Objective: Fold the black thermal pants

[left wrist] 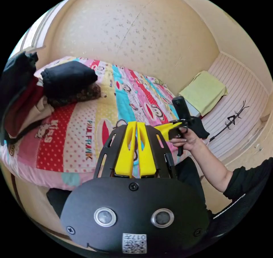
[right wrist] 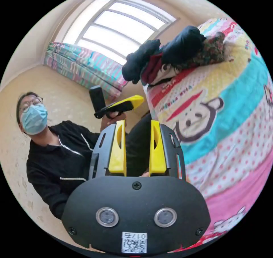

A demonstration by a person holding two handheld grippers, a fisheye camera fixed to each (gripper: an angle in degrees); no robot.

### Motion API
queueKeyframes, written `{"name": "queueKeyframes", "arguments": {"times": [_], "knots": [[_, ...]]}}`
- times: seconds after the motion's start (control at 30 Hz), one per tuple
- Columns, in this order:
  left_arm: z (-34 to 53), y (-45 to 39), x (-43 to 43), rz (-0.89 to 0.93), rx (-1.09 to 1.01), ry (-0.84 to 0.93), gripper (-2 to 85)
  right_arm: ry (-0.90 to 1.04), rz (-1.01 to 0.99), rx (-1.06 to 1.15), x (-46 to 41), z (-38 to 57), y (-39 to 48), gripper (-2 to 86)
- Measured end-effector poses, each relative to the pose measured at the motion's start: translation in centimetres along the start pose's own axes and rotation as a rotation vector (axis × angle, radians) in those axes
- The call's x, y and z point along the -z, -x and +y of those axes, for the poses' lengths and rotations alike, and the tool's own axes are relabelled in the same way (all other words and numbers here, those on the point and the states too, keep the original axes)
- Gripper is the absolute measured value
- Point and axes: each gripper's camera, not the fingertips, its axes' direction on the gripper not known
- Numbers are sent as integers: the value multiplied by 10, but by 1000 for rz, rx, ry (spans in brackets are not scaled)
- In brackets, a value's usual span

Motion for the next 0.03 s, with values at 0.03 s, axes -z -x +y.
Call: {"name": "queueKeyframes", "arguments": {"times": [0.03], "knots": [[0,-15,-34,79,9,126,-10,-19,-30,-35,11,45,3,133]]}}
